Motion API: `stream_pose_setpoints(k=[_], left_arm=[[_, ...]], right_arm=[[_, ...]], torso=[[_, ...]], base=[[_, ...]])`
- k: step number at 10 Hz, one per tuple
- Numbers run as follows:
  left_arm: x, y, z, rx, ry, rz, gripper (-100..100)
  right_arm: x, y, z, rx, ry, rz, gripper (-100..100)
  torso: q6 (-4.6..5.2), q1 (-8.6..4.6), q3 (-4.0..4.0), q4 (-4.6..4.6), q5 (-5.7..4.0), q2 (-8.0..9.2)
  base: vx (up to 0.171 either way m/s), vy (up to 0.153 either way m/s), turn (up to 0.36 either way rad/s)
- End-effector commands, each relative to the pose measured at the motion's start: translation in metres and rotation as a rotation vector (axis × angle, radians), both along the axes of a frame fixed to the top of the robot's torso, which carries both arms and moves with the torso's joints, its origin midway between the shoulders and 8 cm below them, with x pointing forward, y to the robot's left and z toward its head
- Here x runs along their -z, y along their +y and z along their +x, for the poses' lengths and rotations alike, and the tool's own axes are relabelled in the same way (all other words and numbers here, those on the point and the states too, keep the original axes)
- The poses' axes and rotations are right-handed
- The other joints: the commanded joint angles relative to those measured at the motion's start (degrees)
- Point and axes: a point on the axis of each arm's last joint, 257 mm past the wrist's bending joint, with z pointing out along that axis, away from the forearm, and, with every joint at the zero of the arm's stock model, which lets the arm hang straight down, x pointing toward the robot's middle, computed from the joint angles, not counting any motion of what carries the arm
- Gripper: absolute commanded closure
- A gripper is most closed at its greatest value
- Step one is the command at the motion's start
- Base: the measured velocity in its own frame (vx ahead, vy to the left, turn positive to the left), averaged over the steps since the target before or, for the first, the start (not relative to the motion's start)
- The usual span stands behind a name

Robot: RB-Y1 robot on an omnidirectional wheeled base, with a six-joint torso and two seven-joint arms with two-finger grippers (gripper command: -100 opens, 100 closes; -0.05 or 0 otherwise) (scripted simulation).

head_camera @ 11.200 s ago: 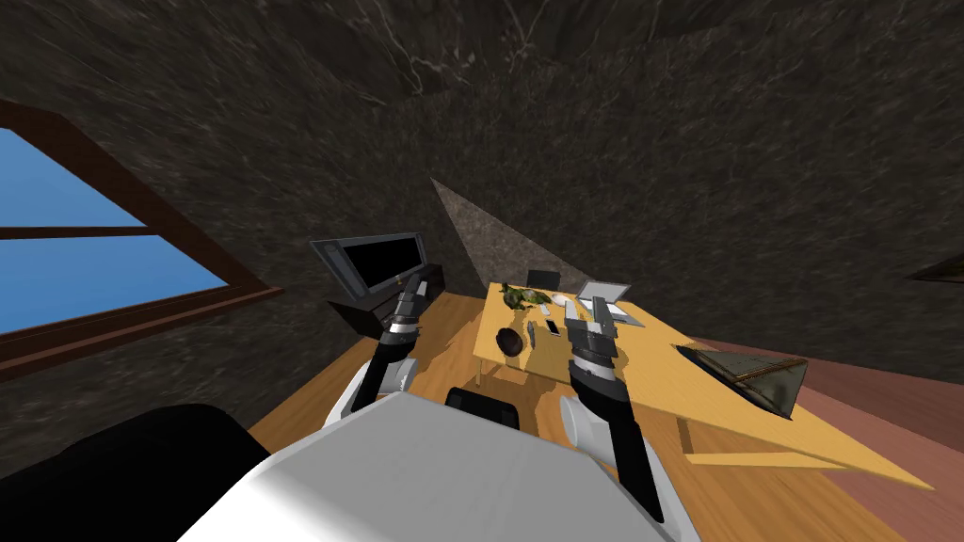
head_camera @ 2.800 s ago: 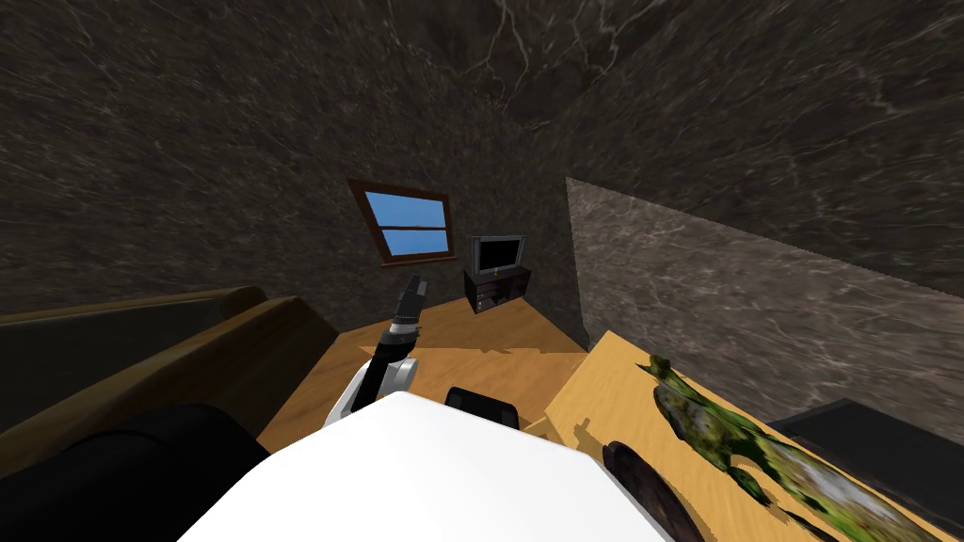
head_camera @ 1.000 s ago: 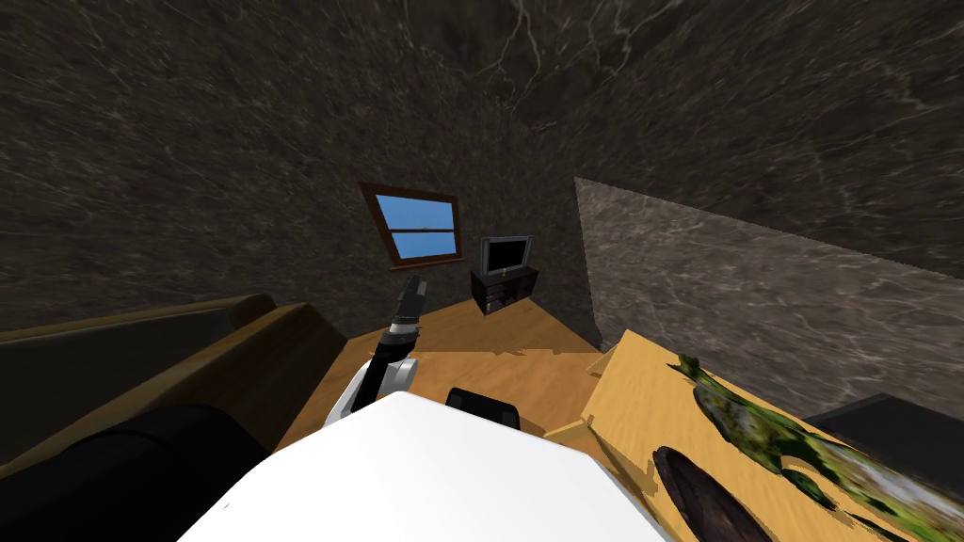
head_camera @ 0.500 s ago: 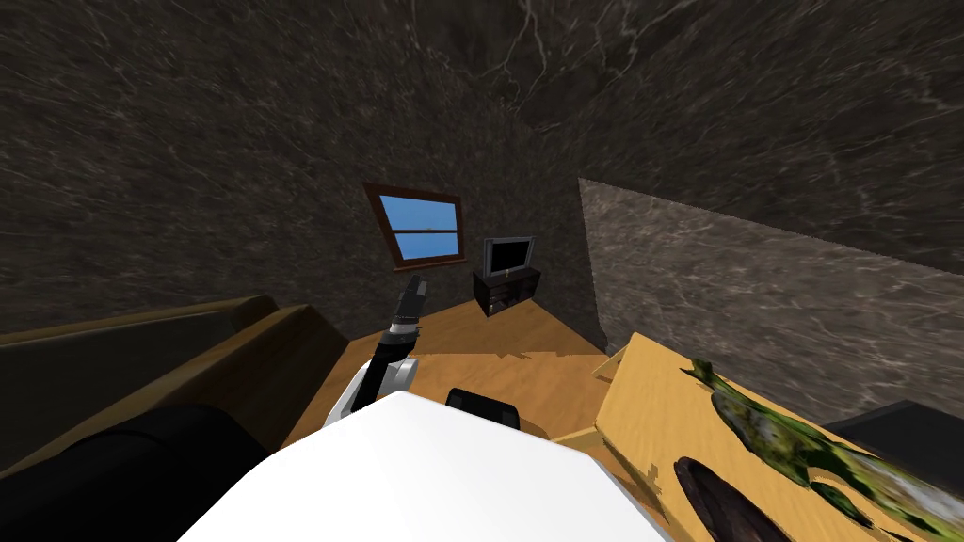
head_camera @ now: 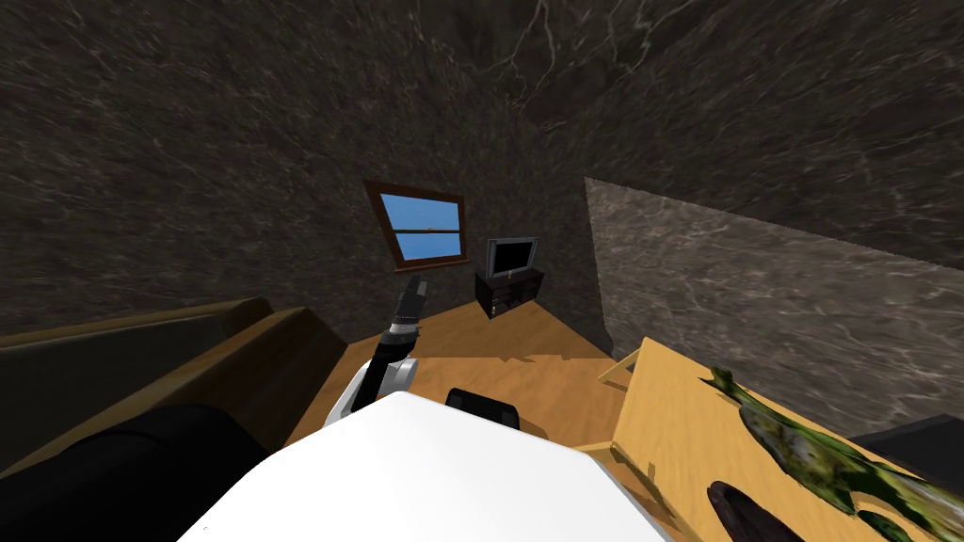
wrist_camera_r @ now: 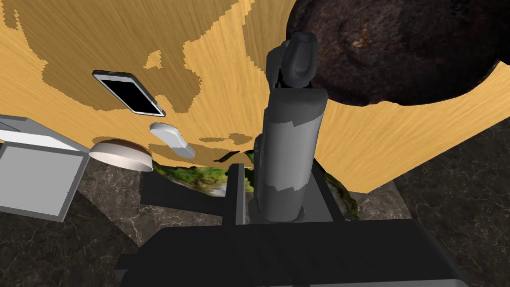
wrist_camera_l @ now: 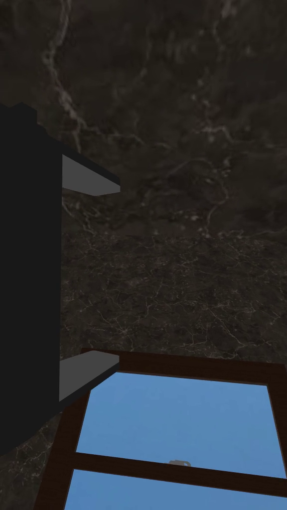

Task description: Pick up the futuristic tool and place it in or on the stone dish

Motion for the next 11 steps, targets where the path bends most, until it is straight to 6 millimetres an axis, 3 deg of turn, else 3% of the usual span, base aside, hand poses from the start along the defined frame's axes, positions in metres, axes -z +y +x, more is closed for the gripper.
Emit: stream_pose_setpoints(k=[1, 6, 8, 9, 11], left_arm=[[0.0, 0.0, 0.0, 0.0, 0.0, 0.0, 0], [0.0, 0.0, 0.0, 0.0, 0.0, 0.0, 0], [0.0, 0.0, 0.0, 0.0, 0.0, 0.0, 0], [0.0, 0.0, 0.0, 0.0, 0.0, 0.0, 0], [0.0, 0.0, 0.0, 0.0, 0.0, 0.0, 0]], right_arm=[[-0.01, -0.002, 0.012, -0.016, -0.016, 0.008, 100], [-0.033, -0.005, 0.032, -0.046, -0.042, 0.022, 100], [-0.032, -0.006, 0.031, -0.044, -0.042, 0.021, 100], [-0.032, -0.005, 0.032, -0.045, -0.044, 0.022, -100], [-0.032, -0.005, 0.032, -0.045, -0.044, 0.023, -100]], torso=[[0.0, 0.0, 0.0, 0.0, 0.0, 0.0], [-0.01, -0.17, 0.08, 0.03, -0.03, 0.12], [-0.02, -0.15, 0.06, 0.03, -0.04, 0.1], [0.02, -0.26, 0.11, 0.04, -0.06, 0.2], [0.04, -0.36, 0.17, 0.07, -0.09, 0.3]], base=[[0.069, 0.089, 0.004], [0.051, 0.068, 0.0], [0.031, 0.034, 0.002], [0.0, 0.0, 0.0], [0.0, 0.0, 0.0]])
